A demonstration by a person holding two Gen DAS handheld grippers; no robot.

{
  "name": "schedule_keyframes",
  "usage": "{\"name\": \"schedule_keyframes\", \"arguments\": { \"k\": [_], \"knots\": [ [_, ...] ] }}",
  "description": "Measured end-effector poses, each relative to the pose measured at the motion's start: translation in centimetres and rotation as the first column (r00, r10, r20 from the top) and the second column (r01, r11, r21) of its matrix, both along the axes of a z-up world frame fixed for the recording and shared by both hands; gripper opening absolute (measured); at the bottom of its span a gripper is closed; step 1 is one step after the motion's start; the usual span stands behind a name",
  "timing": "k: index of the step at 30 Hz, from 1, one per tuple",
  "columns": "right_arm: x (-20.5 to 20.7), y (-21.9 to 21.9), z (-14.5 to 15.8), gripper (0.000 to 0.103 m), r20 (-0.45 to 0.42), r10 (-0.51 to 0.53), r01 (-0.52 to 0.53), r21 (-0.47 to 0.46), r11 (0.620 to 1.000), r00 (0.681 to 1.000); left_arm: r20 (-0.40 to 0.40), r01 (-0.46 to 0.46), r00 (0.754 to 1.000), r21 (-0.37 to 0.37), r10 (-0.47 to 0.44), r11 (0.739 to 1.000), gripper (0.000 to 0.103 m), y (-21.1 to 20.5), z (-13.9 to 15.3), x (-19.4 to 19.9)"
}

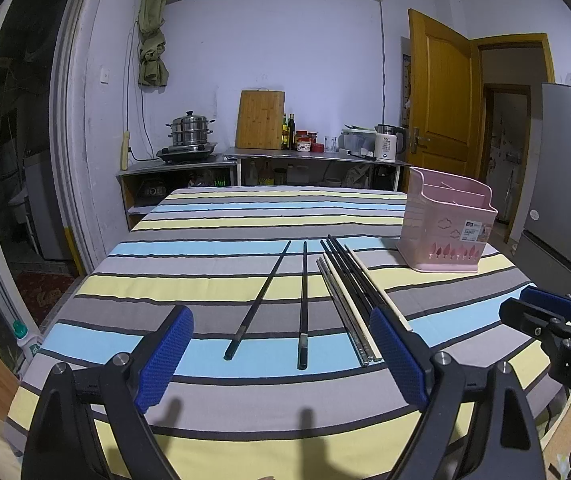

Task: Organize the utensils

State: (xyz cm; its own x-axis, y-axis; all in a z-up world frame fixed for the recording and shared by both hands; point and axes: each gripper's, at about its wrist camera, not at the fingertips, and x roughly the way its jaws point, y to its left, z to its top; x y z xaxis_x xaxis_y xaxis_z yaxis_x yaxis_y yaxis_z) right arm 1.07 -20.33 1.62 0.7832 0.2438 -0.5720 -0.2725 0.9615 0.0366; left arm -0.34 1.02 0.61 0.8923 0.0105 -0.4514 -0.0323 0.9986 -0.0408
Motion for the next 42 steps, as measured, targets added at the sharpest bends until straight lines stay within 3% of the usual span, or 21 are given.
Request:
{"name": "schedule_keyframes", "arguments": {
  "k": [26,42],
  "knots": [
    [0.0,0.1,-0.1,0.039,0.001,0.002,-0.002,0.001,1.000,1.000,-0.001,0.000,1.000,-0.001,0.000,1.000,0.091,0.1,-0.1,-0.4],
    [0.7,0.0,-0.3,0.039,-0.013,0.005,-0.005,0.005,1.000,1.000,-0.043,0.020,0.999,0.007,-0.019,1.000,0.089,0.7,-0.9,1.0]
  ]
}}
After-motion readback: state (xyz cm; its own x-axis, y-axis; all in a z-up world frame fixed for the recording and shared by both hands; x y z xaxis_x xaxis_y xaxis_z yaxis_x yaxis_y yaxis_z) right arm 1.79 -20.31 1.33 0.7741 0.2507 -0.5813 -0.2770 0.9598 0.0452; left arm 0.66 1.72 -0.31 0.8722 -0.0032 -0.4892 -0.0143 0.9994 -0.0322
